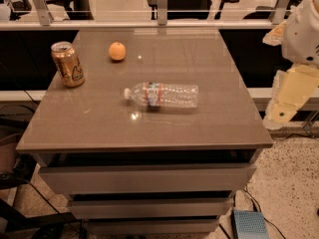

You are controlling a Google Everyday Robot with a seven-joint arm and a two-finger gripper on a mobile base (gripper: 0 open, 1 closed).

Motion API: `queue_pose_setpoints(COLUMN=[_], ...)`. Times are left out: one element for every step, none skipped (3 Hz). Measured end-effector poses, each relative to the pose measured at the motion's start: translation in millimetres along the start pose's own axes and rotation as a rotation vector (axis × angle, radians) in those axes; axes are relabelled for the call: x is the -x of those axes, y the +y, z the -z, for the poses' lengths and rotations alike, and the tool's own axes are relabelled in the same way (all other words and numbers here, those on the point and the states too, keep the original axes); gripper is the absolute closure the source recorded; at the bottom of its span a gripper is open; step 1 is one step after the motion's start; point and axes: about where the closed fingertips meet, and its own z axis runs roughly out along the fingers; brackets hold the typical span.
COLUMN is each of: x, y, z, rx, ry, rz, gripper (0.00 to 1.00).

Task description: Place water bottle upright

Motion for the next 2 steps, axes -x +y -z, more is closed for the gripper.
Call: queue_pose_setpoints(x=[35.0,74.1], y=[-11.7,-23.6], z=[-21.2,-49.2], rx=[-0.01,-0.003], ry=[-0.059,-0.106], rz=[0.069,0.106], gripper=[0.0,0.0])
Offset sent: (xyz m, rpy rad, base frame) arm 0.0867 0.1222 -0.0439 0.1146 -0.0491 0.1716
